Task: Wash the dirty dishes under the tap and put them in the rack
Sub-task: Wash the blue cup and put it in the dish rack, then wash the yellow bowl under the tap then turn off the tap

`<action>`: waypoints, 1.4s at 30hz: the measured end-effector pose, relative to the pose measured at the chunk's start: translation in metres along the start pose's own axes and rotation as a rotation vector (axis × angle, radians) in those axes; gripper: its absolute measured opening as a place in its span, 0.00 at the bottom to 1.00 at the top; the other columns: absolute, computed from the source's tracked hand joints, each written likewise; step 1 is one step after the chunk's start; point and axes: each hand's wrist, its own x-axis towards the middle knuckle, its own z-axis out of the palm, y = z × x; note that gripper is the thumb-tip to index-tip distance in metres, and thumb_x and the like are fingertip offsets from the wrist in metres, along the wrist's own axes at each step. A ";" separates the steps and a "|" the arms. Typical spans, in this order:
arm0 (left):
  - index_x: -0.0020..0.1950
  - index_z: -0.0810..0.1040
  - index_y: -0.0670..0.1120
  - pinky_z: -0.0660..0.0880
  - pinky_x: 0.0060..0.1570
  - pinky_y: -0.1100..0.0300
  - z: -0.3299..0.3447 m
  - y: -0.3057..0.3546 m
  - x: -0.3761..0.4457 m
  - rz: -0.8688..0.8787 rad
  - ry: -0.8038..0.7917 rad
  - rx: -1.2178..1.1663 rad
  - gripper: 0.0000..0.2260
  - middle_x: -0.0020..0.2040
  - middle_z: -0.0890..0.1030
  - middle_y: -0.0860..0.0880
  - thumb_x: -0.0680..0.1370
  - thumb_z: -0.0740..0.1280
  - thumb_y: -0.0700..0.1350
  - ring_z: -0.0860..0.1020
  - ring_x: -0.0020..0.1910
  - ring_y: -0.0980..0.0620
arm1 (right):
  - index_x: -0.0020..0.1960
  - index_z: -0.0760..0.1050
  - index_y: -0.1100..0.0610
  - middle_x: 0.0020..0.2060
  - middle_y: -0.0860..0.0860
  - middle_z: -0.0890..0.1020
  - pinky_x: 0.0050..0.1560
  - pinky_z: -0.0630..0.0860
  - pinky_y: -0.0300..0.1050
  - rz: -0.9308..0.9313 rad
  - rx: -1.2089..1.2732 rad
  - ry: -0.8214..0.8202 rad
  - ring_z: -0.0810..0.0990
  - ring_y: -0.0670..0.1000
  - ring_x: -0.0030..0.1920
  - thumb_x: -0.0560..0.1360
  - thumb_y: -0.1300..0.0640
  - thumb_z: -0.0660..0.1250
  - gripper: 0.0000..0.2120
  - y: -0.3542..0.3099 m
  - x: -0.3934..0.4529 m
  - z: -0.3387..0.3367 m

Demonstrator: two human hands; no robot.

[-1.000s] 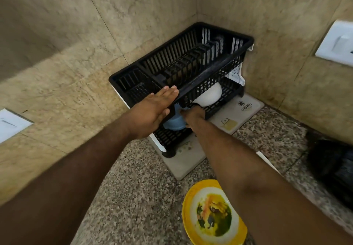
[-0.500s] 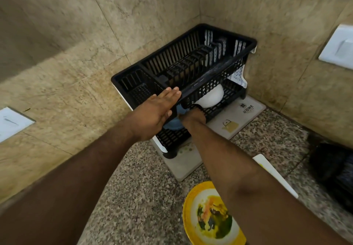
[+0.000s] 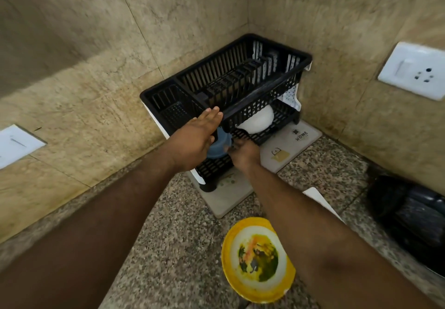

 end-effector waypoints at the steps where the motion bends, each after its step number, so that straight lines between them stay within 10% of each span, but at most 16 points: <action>1: 0.84 0.53 0.47 0.52 0.82 0.46 0.001 0.008 -0.003 0.001 0.016 -0.011 0.29 0.85 0.50 0.50 0.85 0.60 0.39 0.45 0.84 0.52 | 0.53 0.82 0.57 0.51 0.51 0.86 0.52 0.78 0.42 0.007 0.046 0.004 0.84 0.51 0.53 0.74 0.50 0.76 0.13 0.005 -0.012 -0.007; 9: 0.78 0.69 0.41 0.55 0.80 0.48 0.056 0.076 -0.060 0.035 0.094 -0.088 0.25 0.81 0.63 0.42 0.81 0.66 0.40 0.57 0.82 0.44 | 0.48 0.85 0.56 0.46 0.52 0.87 0.53 0.79 0.44 0.039 -0.049 0.079 0.84 0.54 0.49 0.73 0.50 0.74 0.10 0.047 -0.123 -0.075; 20: 0.64 0.77 0.34 0.76 0.55 0.47 0.177 0.122 -0.189 -0.506 -0.160 -0.238 0.34 0.58 0.81 0.31 0.72 0.57 0.59 0.80 0.57 0.32 | 0.53 0.82 0.57 0.51 0.55 0.84 0.48 0.80 0.48 0.095 -0.611 0.034 0.83 0.59 0.54 0.72 0.48 0.72 0.15 0.109 -0.251 -0.104; 27: 0.73 0.73 0.38 0.74 0.62 0.48 0.173 0.160 -0.194 -0.692 -0.035 -0.396 0.36 0.64 0.81 0.34 0.69 0.61 0.55 0.79 0.62 0.34 | 0.36 0.76 0.57 0.37 0.56 0.82 0.32 0.66 0.40 0.215 -0.384 -0.036 0.83 0.60 0.43 0.63 0.61 0.70 0.04 0.132 -0.263 -0.111; 31: 0.74 0.72 0.41 0.75 0.61 0.48 0.182 0.190 -0.191 -0.730 -0.011 -0.425 0.33 0.62 0.83 0.37 0.72 0.66 0.54 0.80 0.62 0.36 | 0.33 0.79 0.59 0.30 0.52 0.82 0.33 0.78 0.45 0.297 -0.182 0.056 0.84 0.57 0.36 0.62 0.60 0.68 0.03 0.152 -0.296 -0.147; 37: 0.63 0.82 0.40 0.76 0.55 0.53 0.199 0.286 -0.173 -0.624 -0.020 -0.535 0.16 0.54 0.86 0.40 0.77 0.72 0.46 0.83 0.56 0.40 | 0.30 0.80 0.55 0.26 0.53 0.82 0.35 0.83 0.59 0.435 -0.019 0.271 0.84 0.58 0.30 0.59 0.62 0.66 0.05 0.208 -0.370 -0.247; 42: 0.50 0.86 0.48 0.84 0.40 0.43 0.243 0.380 -0.156 -0.576 -0.135 -0.920 0.16 0.43 0.87 0.42 0.71 0.72 0.58 0.86 0.38 0.43 | 0.36 0.82 0.50 0.27 0.56 0.83 0.35 0.84 0.61 0.540 0.069 0.440 0.84 0.58 0.28 0.62 0.63 0.65 0.11 0.253 -0.447 -0.343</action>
